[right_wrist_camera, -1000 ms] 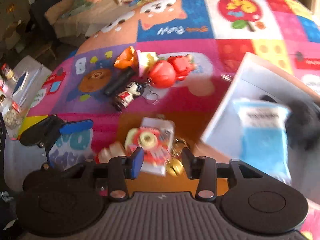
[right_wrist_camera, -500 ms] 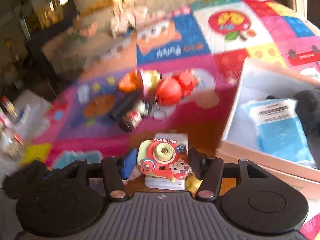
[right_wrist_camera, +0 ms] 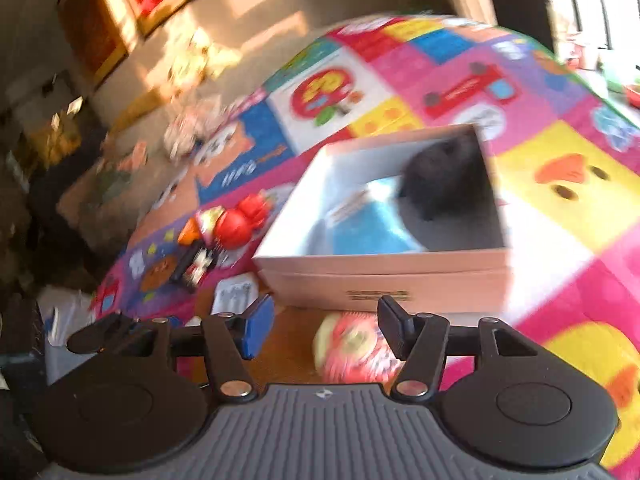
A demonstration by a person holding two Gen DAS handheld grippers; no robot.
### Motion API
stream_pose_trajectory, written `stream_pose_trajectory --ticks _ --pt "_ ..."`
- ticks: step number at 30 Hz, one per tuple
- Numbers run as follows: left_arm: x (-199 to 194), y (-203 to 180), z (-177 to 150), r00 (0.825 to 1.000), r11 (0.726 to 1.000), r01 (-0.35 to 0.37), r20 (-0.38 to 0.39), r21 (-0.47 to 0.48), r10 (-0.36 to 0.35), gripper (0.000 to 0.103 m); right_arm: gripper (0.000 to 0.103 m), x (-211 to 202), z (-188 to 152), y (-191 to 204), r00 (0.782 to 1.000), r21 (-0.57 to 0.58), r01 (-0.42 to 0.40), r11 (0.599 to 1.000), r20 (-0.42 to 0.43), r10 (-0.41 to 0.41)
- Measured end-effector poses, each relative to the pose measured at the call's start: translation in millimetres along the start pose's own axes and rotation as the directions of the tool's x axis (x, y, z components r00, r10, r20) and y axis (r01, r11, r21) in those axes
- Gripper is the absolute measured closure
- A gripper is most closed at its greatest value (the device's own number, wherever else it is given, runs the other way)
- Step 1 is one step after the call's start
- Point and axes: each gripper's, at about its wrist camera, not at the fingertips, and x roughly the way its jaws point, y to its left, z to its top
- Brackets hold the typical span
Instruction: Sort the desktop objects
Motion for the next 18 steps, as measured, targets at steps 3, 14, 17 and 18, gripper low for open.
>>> stream_pose_trajectory --ticks 3,14,17,18 --pt "8.9 14.4 5.6 0.999 1.0 -0.031 -0.011 0.006 0.031 0.0 0.027 -25.3 -17.1 -20.5 0.99 0.055 0.093 0.994 0.101 -0.098" --pt "56.2 50.4 45.6 0.976 0.974 0.218 -0.003 -0.064 -0.219 0.0 0.018 -36.4 -82.2 -38.4 0.973 0.121 0.17 0.978 0.136 -0.186" --pt "51.9 43.0 41.3 0.958 0.958 0.28 -0.041 -0.063 -0.283 0.0 0.018 -27.3 -86.9 -33.7 0.975 0.11 0.173 0.979 0.121 -0.186" --pt "45.4 38.1 37.3 0.953 0.954 0.297 -0.047 -0.049 -0.299 0.0 0.018 -26.8 -85.4 -31.7 0.972 0.095 0.189 0.977 0.124 -0.2"
